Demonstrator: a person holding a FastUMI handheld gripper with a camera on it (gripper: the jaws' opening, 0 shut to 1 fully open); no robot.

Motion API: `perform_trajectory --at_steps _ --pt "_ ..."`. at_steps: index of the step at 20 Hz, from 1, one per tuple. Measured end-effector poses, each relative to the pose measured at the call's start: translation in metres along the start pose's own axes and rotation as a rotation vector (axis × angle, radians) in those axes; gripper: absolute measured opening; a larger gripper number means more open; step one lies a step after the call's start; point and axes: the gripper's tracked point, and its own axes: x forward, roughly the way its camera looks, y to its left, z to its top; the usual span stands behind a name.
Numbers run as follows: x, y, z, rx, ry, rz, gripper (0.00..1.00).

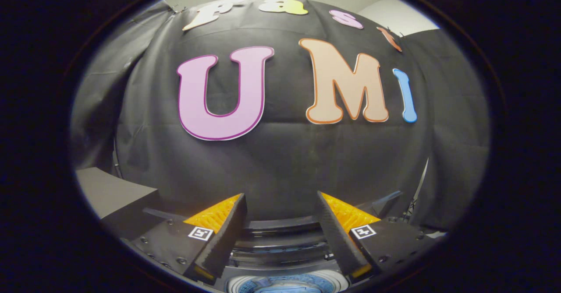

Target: Put the clothes into the washing machine and then close the washing machine lid.

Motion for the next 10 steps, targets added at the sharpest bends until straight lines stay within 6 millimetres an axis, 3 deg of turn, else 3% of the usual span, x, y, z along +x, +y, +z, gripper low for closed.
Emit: perform_trajectory --at_steps 10 --pt "-0.019 -0.003 -0.003 -0.001 -0.019 -0.004 0.98"
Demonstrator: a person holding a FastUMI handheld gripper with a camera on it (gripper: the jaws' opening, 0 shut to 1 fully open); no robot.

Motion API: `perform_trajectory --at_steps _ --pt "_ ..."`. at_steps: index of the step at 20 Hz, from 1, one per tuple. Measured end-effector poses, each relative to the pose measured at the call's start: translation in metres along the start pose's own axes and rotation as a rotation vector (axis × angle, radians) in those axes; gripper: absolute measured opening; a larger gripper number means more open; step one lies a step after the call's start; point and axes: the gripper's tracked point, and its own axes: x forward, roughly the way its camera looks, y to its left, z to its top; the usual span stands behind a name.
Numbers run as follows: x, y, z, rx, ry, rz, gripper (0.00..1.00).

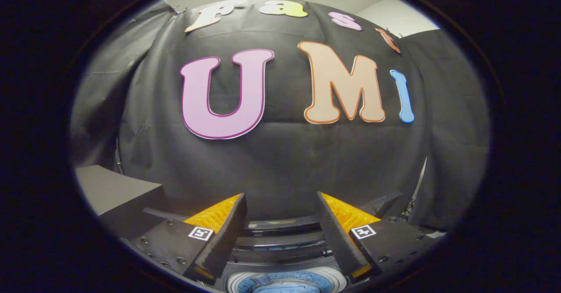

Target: Put the clothes into the washing machine and then close the washing machine lid.

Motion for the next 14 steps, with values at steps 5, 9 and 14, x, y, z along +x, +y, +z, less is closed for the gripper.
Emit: perform_trajectory --at_steps 5,9,14 --pt "-0.005 -0.001 -0.001 0.005 -0.021 0.001 0.98" --pt "-0.009 -0.002 -0.002 0.008 -0.034 -0.003 0.98" --pt "-0.015 -0.002 -0.004 0.001 -0.027 -0.002 0.98"
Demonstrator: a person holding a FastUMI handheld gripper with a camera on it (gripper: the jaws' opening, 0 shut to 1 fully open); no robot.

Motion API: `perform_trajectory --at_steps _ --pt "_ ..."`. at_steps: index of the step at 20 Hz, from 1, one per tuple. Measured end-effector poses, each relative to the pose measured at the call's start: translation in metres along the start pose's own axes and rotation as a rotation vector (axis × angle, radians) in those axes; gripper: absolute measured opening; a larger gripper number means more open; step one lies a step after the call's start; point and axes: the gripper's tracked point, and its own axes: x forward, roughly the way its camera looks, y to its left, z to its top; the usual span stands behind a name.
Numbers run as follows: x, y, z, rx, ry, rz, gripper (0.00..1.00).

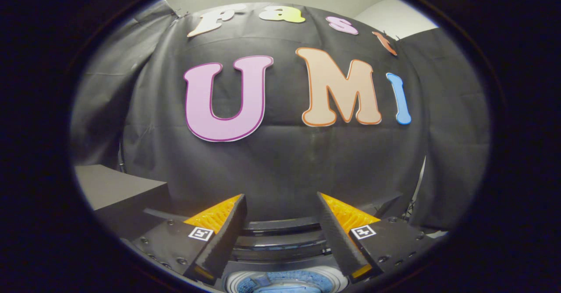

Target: Put the clothes into the washing machine and then close the washing machine lid.

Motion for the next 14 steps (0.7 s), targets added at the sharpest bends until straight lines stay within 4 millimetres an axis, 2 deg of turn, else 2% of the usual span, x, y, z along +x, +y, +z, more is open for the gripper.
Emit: perform_trajectory --at_steps 14 --pt "-0.015 -0.002 -0.003 -0.010 -0.040 0.011 0.98"
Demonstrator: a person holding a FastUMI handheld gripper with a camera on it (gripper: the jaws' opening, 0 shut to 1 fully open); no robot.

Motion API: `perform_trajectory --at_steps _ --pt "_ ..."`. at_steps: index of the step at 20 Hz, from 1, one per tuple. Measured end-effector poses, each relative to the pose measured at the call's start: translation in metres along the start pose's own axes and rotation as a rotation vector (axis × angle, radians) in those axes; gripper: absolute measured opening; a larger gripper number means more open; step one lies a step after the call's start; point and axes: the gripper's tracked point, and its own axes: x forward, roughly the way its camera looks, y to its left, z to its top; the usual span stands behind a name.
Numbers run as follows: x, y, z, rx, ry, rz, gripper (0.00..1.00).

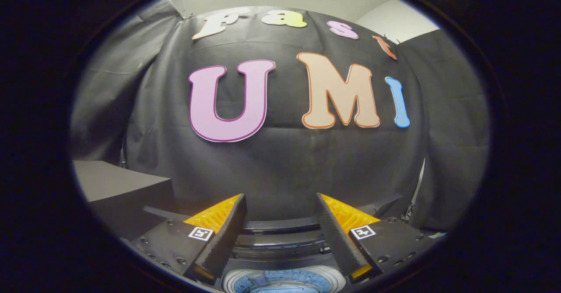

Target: Put the clothes into the washing machine and then close the washing machine lid.

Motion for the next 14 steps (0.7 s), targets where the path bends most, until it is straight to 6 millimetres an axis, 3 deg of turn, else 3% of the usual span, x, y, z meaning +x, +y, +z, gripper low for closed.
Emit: perform_trajectory --at_steps 9,14 --pt "-0.016 -0.002 -0.008 0.007 0.023 -0.007 0.97" --pt "-0.037 -0.005 -0.019 0.015 0.028 0.028 0.97"
